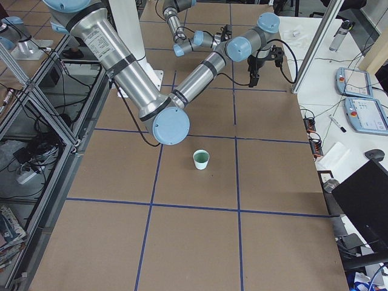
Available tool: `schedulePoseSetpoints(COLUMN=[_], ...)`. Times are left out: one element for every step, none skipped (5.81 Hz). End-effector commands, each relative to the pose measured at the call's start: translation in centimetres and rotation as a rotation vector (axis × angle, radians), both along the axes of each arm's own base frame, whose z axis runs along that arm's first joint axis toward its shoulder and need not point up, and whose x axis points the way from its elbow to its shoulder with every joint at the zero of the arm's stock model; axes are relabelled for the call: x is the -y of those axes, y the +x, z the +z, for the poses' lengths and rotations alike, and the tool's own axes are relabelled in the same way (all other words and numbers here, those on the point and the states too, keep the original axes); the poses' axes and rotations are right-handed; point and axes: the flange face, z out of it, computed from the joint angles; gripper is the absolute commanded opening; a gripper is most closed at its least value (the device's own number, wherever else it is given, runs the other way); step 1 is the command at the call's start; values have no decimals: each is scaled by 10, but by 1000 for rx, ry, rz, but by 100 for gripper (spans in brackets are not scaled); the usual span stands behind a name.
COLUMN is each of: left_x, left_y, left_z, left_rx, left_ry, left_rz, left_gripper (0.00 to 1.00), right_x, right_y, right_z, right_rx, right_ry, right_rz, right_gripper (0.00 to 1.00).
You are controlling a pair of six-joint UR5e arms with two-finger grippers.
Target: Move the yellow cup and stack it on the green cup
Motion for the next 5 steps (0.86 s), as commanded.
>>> schedulePoseSetpoints(left_x=[-20, -29, -36, -39, -38], left_y=[25, 32, 38, 41, 42], left_z=[-3, -5, -7, -7, -5], left_rx=[21, 24, 29, 31, 35], left_ry=[-8, -6, -7, -8, -9], left_rz=[7, 12, 23, 27, 28], left_gripper=[32, 32, 32, 32, 32], right_x=[27, 34, 44, 42, 32], right_y=[-48, -78, -115, -144, -163], right_z=[-82, -116, -139, -161, -161], right_rx=[-40, -73, -98, -108, -117], right_ry=[-65, -93, -114, -116, -113], right_rz=[-26, -51, -81, -112, -136], right_gripper=[99, 99, 99, 99, 99])
